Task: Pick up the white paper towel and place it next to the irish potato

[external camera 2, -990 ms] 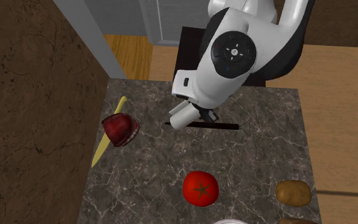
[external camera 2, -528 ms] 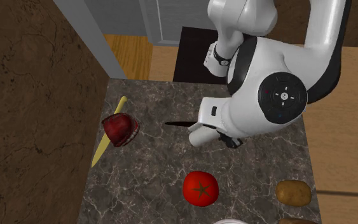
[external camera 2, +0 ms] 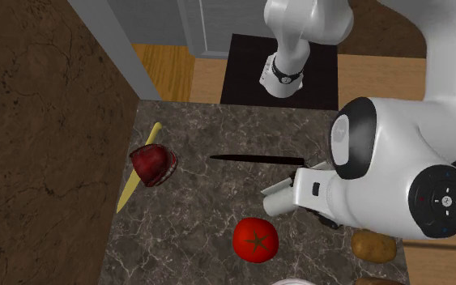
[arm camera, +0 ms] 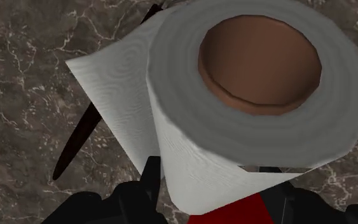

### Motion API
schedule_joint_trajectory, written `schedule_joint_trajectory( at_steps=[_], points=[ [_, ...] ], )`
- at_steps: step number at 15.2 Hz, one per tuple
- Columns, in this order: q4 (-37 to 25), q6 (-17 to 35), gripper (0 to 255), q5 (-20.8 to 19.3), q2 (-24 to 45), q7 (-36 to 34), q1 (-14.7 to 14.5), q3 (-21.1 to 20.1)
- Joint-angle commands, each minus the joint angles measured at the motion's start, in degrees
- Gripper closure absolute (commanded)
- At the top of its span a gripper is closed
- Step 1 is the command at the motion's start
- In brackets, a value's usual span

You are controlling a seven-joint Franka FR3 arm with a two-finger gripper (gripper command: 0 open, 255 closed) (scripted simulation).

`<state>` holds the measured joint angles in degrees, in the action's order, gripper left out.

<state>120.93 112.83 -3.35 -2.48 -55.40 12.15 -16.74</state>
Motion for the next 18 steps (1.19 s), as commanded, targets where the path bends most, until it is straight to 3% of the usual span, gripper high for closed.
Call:
schedule_joint_trajectory(
  at_steps=[1, 3, 18],
  points=[
    [-4.7, -1.2, 255, -0.9, 3.9, -2.8, -1.1, -1.3],
    [-10.8, -2.8, 255, -2.3, 8.9, -6.1, -2.6, -2.6],
    [-4.9, 7.7, 255, -4.6, 13.8, -8.1, -3.1, -2.1]
  ],
)
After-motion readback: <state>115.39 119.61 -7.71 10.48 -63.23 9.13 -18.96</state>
